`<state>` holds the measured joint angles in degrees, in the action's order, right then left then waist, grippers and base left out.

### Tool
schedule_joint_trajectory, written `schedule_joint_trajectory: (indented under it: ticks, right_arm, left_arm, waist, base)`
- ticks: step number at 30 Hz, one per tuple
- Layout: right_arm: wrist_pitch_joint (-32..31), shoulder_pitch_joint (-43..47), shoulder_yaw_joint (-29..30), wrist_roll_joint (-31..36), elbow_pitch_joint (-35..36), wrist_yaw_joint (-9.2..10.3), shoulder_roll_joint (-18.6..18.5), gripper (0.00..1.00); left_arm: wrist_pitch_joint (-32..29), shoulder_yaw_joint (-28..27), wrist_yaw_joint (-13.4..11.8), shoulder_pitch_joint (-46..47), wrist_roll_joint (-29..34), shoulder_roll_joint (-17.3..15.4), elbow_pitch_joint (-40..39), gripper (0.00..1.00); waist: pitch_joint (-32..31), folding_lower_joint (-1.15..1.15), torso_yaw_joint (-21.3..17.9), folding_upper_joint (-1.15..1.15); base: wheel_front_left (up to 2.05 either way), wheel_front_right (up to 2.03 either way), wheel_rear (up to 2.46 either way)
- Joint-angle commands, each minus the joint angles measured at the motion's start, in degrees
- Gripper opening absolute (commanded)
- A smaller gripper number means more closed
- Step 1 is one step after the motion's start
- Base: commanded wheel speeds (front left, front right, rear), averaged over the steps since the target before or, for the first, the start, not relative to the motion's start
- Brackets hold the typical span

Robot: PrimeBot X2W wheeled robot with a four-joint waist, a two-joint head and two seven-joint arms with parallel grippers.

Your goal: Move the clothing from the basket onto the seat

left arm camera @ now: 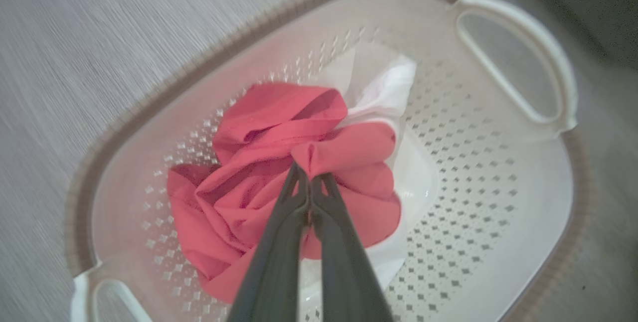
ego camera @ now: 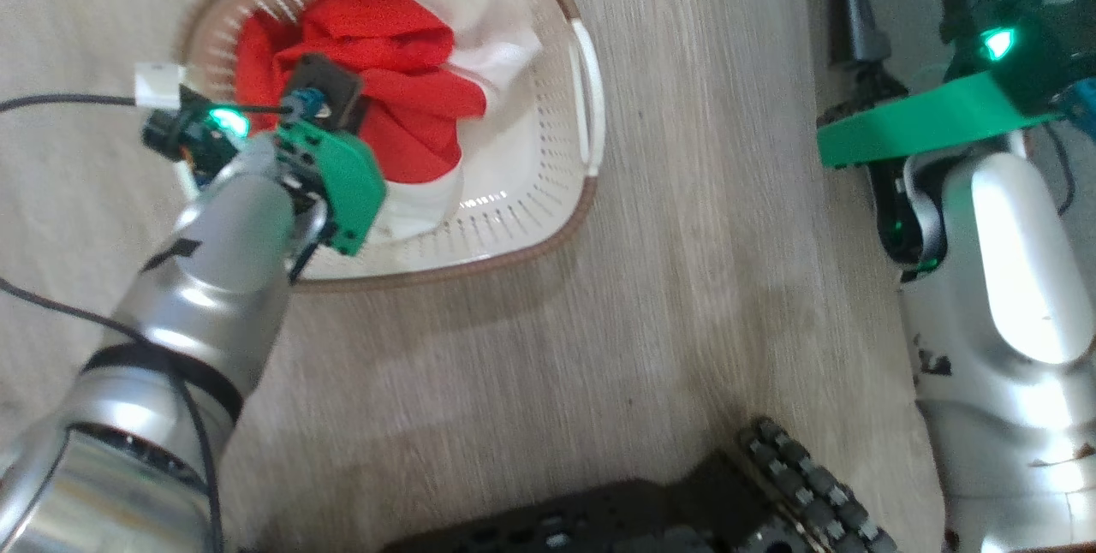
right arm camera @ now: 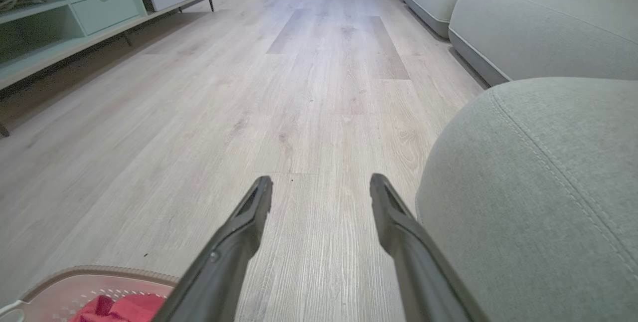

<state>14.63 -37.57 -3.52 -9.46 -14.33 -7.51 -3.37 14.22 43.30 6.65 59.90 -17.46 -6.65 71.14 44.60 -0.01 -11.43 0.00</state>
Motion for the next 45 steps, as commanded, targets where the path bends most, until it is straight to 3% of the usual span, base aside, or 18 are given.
schedule_joint_trajectory:
  ticks: [1,20,33,45]
  right_arm:
    - [0.37,2.53,-0.56,0.35,1.09,0.02,0.49,1.0]
    - [0.37,12.26,1.34,-0.02,-7.29,0.02,0.49,1.0]
    - [0.37,16.99,-0.01,-1.52,-10.32,0.02,0.49,1.0]
    - [0.37,19.88,-1.25,-2.81,-11.42,0.02,0.49,1.0]
  left_arm:
    - [0.74,-1.53,0.16,-1.1,-0.54,-0.42,-2.26,0.0]
    - [0.77,-9.91,-0.51,-15.25,-0.99,1.74,-25.98,0.0]
    - [0.77,-14.99,-0.94,-17.67,0.6,1.37,-40.62,0.0]
    - [0.29,-16.76,-1.59,-13.99,0.5,0.56,-49.64,0.0]
  waist:
    - [-4.87,0.01,3.0,0.0]
    - [-28.48,0.01,11.84,0.0]
    - [-37.67,0.01,13.89,0.0]
    - [-40.5,0.01,13.7,0.0]
  base:
    - [0.0,0.0,0.0]
    - [0.0,0.0,0.0]
    - [0.0,0.0,0.0]
    - [0.0,0.0,0.0]
